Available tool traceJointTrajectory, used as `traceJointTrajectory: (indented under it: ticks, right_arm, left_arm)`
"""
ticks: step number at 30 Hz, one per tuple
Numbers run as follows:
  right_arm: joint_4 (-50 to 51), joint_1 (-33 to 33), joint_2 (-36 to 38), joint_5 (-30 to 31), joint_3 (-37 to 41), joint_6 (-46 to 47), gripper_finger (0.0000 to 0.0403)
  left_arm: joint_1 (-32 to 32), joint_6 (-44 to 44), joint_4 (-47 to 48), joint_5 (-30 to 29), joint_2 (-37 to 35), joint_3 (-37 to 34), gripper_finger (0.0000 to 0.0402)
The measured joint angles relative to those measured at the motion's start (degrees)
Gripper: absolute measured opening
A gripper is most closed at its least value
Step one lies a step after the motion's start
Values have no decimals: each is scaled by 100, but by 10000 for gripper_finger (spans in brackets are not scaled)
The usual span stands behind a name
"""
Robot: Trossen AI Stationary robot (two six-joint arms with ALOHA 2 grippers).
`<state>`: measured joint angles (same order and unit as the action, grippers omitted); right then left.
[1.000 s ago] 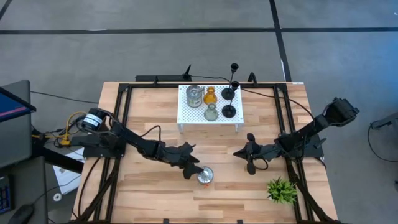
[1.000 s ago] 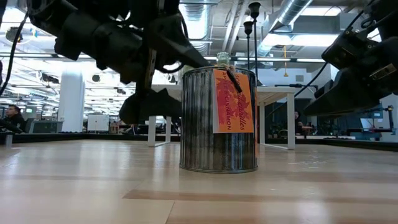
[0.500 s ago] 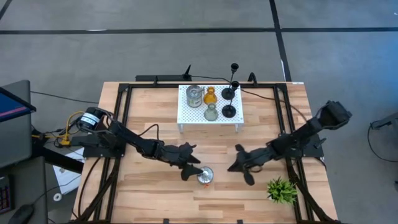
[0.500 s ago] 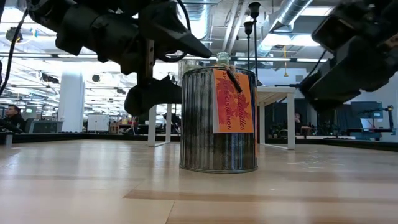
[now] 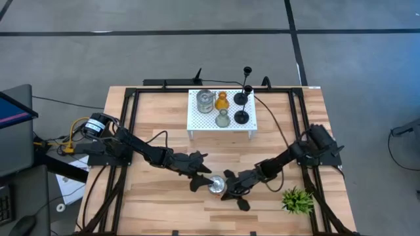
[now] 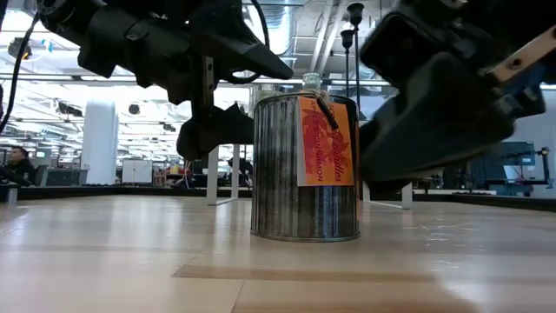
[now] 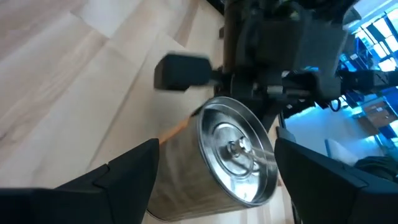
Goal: Pick & Place candle stick holders
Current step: Put the orange scented candle on the shelf align with the other green scented candle
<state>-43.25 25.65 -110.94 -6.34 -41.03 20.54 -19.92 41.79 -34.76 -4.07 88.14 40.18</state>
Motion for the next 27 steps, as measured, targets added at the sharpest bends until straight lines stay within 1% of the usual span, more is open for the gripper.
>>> traceJointTrajectory:
  ticks: [5, 8, 12, 16, 21, 22, 24, 27]
  right_arm:
    - [11, -97, -458, 21, -546, -100, 0]
    - [152, -203, -472, 136, -673, -209, 0]
    - [362, -341, -360, 573, -670, -454, 0]
    - [362, -486, -307, 592, -670, -505, 0]
    - [388, -465, -301, 741, -670, -357, 0]
    - [388, -451, -301, 839, -670, -353, 0]
    - [407, -417, -299, 1235, -670, -268, 0]
    - [432, -402, -299, 1703, -670, -249, 0]
  left_arm:
    - [0, -327, 0, 331, 0, 0, 319]
    - [0, -408, 3, 371, 0, -2, 319]
    - [14, -640, 32, 309, -2, -2, 319]
    - [116, -1086, 135, 267, -4, -4, 319]
    - [311, -1584, 340, 183, -4, -4, 319]
    - [358, -1706, 362, 171, -4, -4, 319]
    - [467, -1863, 401, 148, -4, -4, 319]
    - [597, -1907, 483, 126, -4, -4, 319]
